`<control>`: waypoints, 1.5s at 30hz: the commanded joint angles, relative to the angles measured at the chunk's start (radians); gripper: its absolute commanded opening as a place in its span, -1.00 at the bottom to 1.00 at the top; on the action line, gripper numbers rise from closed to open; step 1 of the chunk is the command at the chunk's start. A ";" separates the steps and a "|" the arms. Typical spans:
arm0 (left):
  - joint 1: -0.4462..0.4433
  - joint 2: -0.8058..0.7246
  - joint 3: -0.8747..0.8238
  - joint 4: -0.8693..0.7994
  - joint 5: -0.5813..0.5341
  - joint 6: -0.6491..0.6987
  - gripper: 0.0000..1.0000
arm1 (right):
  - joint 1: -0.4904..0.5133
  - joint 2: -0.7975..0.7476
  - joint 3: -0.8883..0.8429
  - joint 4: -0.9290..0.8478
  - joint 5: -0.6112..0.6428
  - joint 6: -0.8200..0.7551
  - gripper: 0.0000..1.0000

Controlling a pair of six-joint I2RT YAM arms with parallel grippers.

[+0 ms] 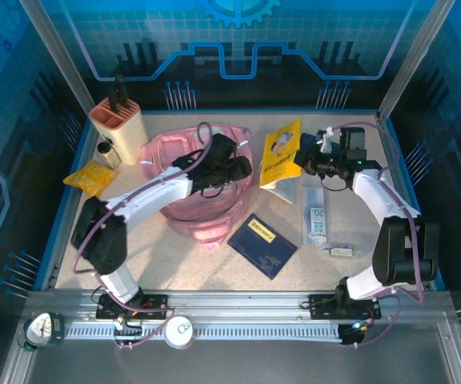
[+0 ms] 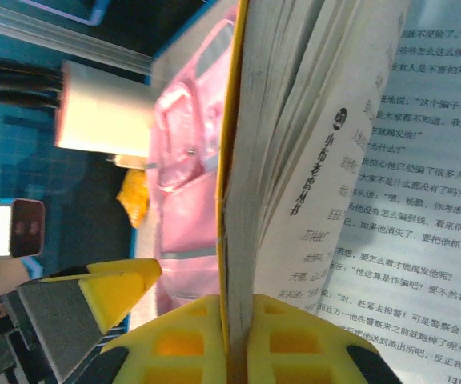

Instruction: Pack the student bag

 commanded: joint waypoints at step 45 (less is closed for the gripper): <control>0.059 -0.207 -0.248 0.719 0.410 -0.188 -0.89 | 0.106 -0.097 -0.122 0.436 -0.247 0.297 -0.78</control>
